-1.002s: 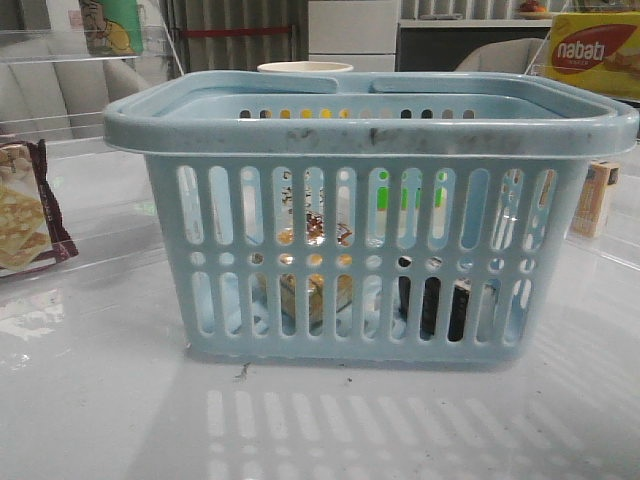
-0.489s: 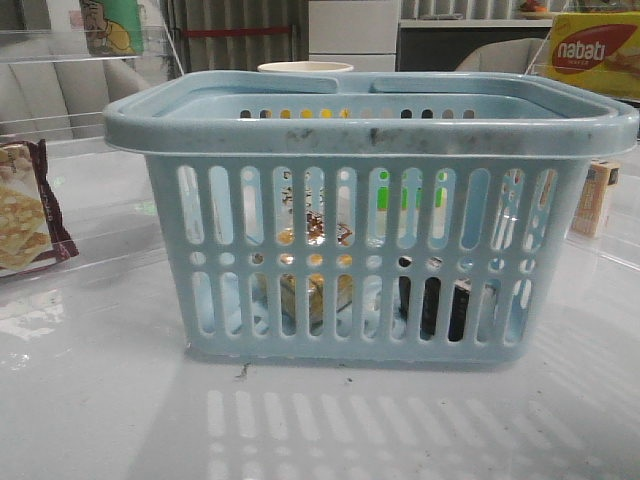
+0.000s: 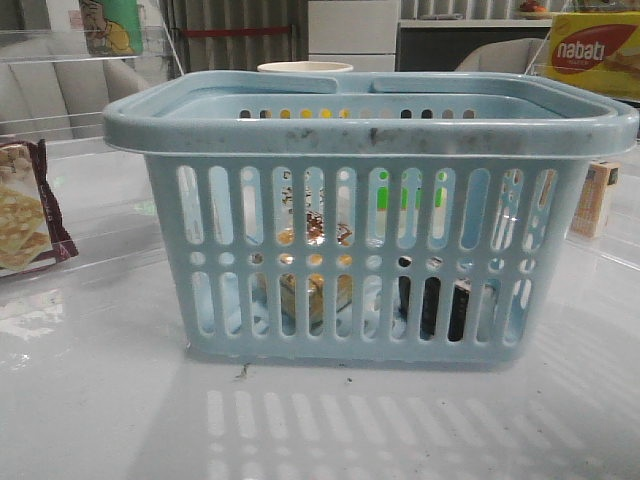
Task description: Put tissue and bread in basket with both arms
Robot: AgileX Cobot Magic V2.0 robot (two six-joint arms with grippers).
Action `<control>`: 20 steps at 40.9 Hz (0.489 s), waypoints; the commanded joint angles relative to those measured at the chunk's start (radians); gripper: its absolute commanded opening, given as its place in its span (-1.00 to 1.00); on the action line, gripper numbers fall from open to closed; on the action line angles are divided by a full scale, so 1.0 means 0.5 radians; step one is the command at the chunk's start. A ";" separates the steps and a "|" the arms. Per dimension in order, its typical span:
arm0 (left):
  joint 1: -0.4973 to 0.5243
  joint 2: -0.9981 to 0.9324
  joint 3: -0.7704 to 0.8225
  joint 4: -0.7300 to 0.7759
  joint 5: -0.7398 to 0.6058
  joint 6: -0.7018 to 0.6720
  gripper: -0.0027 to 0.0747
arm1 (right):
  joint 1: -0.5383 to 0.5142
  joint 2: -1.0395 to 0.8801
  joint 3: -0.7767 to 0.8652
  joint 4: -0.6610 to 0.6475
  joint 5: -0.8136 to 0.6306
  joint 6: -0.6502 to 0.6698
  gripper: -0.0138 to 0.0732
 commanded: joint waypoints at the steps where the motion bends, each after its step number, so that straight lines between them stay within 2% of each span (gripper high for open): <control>1: 0.004 -0.035 0.002 -0.061 -0.287 -0.020 -0.70 | -0.004 0.007 -0.050 -0.026 -0.122 -0.008 -0.56; 10: 0.004 -0.038 0.002 -0.005 -0.253 -0.192 -0.70 | -0.004 0.007 -0.050 -0.026 -0.122 -0.008 -0.56; 20: 0.000 -0.038 0.002 0.035 -0.273 -0.192 -0.70 | -0.004 0.007 -0.050 -0.026 -0.122 -0.008 -0.56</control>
